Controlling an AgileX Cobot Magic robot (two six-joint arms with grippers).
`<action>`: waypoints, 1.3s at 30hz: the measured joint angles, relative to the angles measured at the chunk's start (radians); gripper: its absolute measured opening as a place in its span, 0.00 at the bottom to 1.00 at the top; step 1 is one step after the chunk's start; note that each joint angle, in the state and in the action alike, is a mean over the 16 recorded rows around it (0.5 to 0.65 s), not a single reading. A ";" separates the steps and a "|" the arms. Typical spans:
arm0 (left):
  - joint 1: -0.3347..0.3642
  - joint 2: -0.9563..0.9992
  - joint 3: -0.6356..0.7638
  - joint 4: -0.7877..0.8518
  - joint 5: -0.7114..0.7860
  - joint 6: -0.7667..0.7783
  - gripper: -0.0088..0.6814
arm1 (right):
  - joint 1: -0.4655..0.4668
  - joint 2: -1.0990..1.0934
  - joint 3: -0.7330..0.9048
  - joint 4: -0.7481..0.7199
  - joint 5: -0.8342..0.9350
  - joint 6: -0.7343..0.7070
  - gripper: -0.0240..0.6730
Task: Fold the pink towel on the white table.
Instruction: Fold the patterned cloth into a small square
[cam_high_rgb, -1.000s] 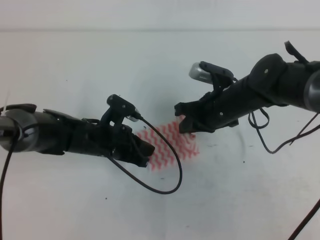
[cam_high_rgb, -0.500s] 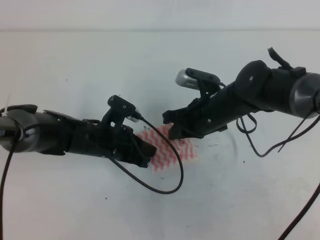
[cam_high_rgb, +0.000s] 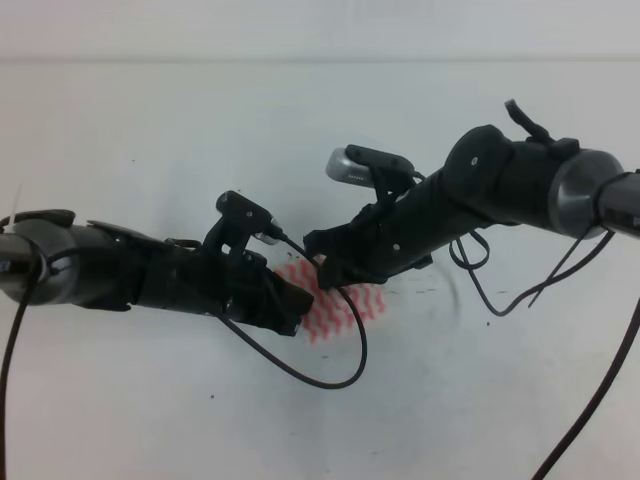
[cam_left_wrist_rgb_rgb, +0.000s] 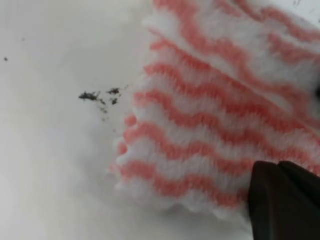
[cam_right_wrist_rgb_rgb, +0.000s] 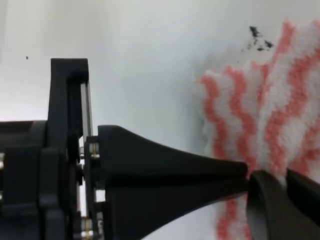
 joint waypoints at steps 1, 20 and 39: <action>0.000 0.000 0.000 0.000 0.000 0.000 0.01 | 0.002 0.002 -0.001 0.000 0.000 0.000 0.03; 0.000 0.001 -0.001 -0.001 0.013 0.005 0.01 | 0.007 0.046 -0.005 -0.053 0.006 0.029 0.03; 0.007 -0.028 0.004 0.008 -0.008 0.015 0.01 | 0.007 0.037 -0.059 -0.004 0.106 0.024 0.06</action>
